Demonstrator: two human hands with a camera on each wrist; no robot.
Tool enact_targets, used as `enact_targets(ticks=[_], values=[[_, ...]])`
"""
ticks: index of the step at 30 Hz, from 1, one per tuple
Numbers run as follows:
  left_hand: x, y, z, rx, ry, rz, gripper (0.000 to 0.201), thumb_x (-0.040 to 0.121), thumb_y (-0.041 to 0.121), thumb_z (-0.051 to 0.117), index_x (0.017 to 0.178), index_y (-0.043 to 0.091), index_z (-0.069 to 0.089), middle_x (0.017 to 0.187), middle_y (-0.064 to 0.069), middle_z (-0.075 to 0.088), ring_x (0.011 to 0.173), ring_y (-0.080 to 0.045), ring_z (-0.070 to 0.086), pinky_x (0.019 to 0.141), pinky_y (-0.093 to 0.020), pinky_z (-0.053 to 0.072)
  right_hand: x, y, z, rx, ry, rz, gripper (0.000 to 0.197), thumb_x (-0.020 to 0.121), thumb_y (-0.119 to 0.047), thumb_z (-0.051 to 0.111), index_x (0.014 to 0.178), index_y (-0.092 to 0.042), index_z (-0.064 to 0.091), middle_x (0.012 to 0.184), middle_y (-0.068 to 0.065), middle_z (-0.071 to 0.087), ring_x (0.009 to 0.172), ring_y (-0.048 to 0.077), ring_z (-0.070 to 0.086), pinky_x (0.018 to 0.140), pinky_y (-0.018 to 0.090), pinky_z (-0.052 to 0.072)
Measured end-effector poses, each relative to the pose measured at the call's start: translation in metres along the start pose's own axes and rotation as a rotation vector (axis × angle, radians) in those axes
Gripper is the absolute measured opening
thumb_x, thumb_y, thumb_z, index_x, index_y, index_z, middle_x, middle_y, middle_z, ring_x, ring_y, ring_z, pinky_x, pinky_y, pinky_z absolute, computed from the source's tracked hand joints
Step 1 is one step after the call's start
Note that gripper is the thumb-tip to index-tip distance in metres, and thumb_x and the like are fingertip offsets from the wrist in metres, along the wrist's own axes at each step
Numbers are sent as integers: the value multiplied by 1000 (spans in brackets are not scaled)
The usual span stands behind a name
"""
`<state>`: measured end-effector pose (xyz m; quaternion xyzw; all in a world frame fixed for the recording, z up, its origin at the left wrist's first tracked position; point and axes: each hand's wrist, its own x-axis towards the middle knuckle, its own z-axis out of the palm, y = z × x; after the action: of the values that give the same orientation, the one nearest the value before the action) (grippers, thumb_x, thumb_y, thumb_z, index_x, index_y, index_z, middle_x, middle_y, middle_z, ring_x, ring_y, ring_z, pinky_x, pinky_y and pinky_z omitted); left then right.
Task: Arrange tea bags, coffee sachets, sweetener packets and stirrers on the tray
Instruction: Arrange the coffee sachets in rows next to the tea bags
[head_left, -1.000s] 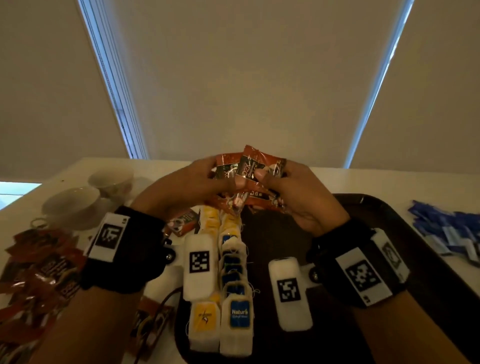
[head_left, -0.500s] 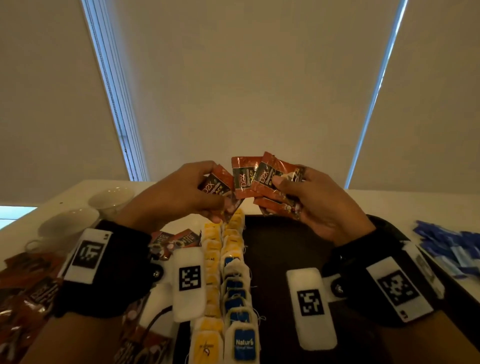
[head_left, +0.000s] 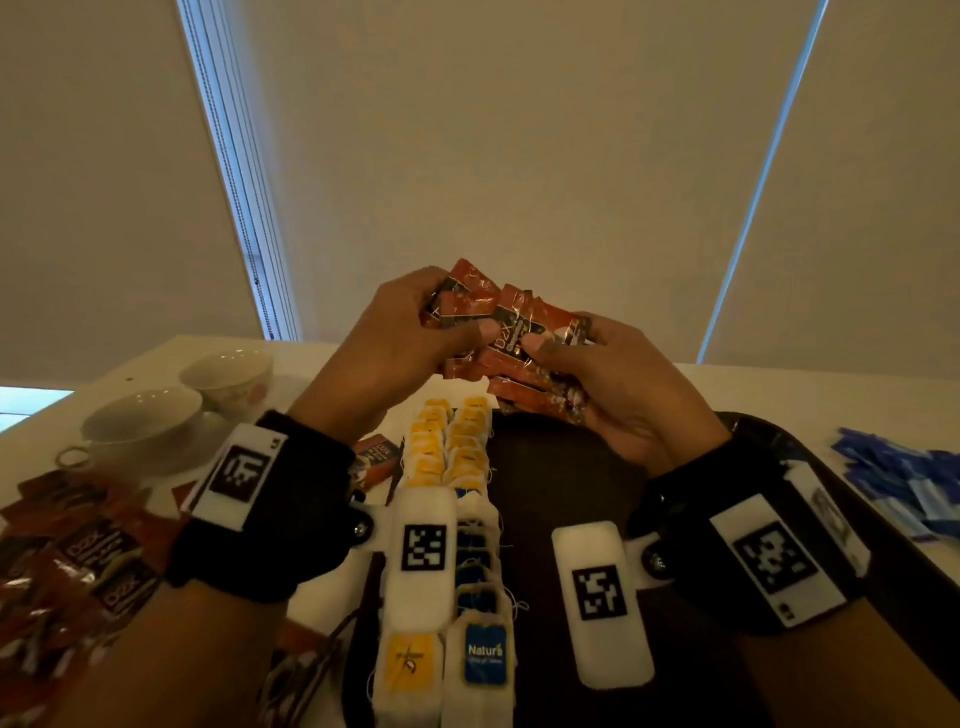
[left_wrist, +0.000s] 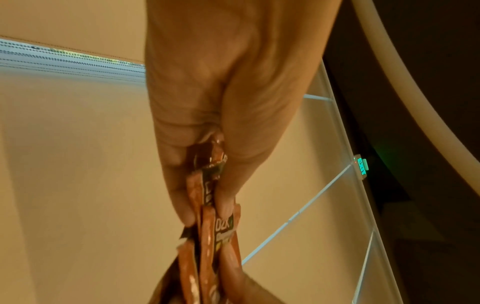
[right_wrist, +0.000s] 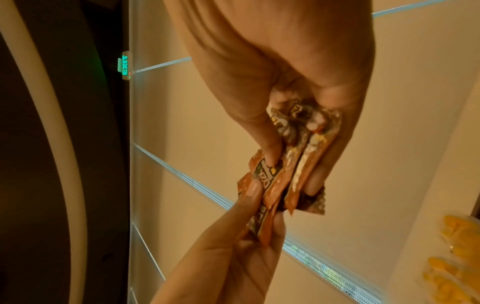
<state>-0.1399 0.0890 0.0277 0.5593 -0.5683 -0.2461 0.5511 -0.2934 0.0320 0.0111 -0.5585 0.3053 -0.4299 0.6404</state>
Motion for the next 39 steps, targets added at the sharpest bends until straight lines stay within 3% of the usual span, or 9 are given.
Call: enact_targets(ticks=[4, 9, 12, 15, 20, 26, 31, 34, 39], values=[[4, 2, -11, -42, 19, -1, 23, 87, 6, 61, 109, 12, 59, 102, -6, 68, 90, -23, 69, 78, -35, 57, 2, -4, -7, 100, 21, 20, 21, 89, -2, 58, 110, -2, 58, 100, 20, 69, 73, 27, 70, 59, 33, 59], [5, -1, -24, 32, -62, -92, 29, 79, -2, 66, 104, 11, 61, 94, -11, 70, 82, -19, 70, 67, -24, 56, 8, -7, -15, 156, 51, 19, 29, 89, -8, 58, 118, -3, 56, 109, 18, 68, 94, 31, 68, 81, 39, 56], [5, -2, -17, 9, -63, -130, 33, 69, 1, 74, 100, 7, 63, 88, -13, 72, 74, -18, 71, 60, -20, 56, 5, -3, -8, 144, 40, 50, 26, 86, -13, 63, 112, -8, 61, 107, 14, 69, 92, 26, 67, 64, 30, 57], [4, -1, -10, -47, -95, -104, 28, 68, 7, 74, 95, 6, 67, 93, -12, 72, 77, -16, 71, 65, -21, 57, 3, 0, -5, 126, 84, 60, 16, 84, -18, 65, 99, -14, 63, 95, 6, 69, 82, 16, 65, 54, 24, 50], [2, 4, -5, -208, -152, -69, 47, 64, 19, 71, 106, -2, 63, 98, -11, 72, 88, -19, 70, 72, -25, 58, 4, 1, -4, 283, 87, 74, 19, 88, -18, 61, 105, -11, 60, 92, 6, 67, 84, 16, 63, 62, 28, 51], [-4, 8, 8, -163, -181, 15, 35, 68, 30, 70, 97, 9, 67, 95, -7, 72, 79, -15, 68, 65, -19, 53, 5, 8, 3, 410, 109, 34, 18, 93, -17, 54, 105, -7, 62, 99, 12, 69, 84, 20, 66, 82, 33, 51], [-5, 6, 9, -72, -342, 60, 49, 68, 21, 80, 113, 24, 61, 107, -1, 70, 95, -13, 68, 82, -21, 54, 6, 7, 3, 525, 129, 29, 27, 90, -14, 57, 114, -3, 60, 105, 15, 69, 91, 23, 68, 72, 30, 58], [-5, 5, 18, 9, -176, 128, 19, 82, 16, 67, 100, 12, 64, 84, -9, 71, 71, -15, 67, 64, -15, 50, 1, 4, 7, 505, 106, 22, 17, 87, -14, 61, 101, -5, 64, 91, 10, 72, 76, 17, 70, 56, 25, 56], [-4, -3, 23, 78, -89, 159, 12, 93, 20, 56, 95, 10, 63, 67, -1, 68, 54, -8, 59, 53, -12, 47, -4, 8, 10, 178, 231, -120, 31, 82, -19, 69, 110, -11, 58, 94, 3, 69, 77, 11, 68, 64, 28, 59]])
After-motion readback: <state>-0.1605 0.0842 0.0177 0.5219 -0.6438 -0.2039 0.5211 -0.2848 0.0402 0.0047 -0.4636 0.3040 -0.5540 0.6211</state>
